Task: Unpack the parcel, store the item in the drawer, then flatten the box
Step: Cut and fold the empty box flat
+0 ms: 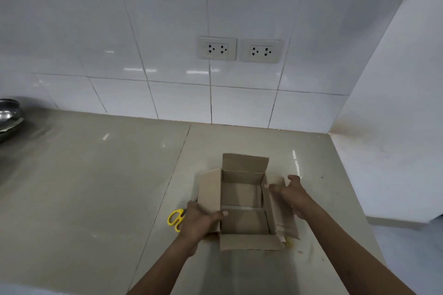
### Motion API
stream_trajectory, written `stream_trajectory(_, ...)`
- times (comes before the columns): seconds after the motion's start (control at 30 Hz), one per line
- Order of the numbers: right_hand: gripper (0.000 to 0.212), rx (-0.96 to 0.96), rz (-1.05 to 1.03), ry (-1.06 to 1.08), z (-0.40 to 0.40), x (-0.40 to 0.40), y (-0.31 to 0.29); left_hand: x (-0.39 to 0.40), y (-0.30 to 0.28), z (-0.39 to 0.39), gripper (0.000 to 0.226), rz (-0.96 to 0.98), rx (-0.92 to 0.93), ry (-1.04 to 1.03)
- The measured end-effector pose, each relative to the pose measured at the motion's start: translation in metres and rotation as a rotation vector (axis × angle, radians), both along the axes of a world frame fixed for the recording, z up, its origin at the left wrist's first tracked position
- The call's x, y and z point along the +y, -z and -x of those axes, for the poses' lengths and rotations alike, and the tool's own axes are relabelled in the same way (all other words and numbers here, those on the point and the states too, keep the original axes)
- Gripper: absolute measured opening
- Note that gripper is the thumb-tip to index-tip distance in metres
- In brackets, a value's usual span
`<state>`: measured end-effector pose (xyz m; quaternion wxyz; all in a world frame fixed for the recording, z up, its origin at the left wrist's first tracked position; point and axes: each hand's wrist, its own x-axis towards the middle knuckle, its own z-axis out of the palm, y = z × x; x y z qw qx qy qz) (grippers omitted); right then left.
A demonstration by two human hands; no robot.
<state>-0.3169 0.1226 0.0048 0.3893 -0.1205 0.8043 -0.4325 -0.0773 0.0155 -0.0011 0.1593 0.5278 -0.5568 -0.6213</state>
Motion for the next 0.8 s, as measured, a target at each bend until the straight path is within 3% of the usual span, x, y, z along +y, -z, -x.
stream_trajectory(0.13,0.072,-0.144,0.133,0.111,0.000,0.002,-0.012,-0.018,-0.026,-0.008,0.044,0.292,0.040,0.038)
stream_trajectory(0.27,0.056,-0.327,0.376,0.061,0.001,0.004,-0.031,-0.040,-0.069,-0.016,0.029,0.635,0.121,0.125)
stream_trajectory(0.37,0.053,-0.363,0.422,0.038,-0.005,0.000,-0.033,-0.049,-0.106,-0.016,0.020,1.062,-0.013,0.325)
stream_trajectory(0.47,0.041,-0.405,0.325,0.033,-0.012,0.003,-0.025,-0.048,-0.125,-0.010,0.005,1.462,-0.198,0.530)
stream_trajectory(0.53,0.036,-0.455,0.223,0.011,-0.017,0.011,-0.017,-0.040,-0.120,-0.004,0.016,1.531,-0.274,0.685)
stream_trajectory(0.67,0.030,-0.438,-0.023,-0.118,-0.013,0.038,-0.011,-0.027,-0.087,0.004,0.019,1.439,-0.399,0.872)
stream_trajectory(0.73,0.032,-0.248,-0.195,-0.215,-0.002,0.046,-0.026,-0.023,-0.077,0.006,0.021,1.414,-0.424,0.903)
stream_trajectory(0.8,0.028,0.124,-0.333,-0.249,0.010,0.044,-0.043,-0.022,-0.071,0.009,0.025,1.412,-0.425,0.915)
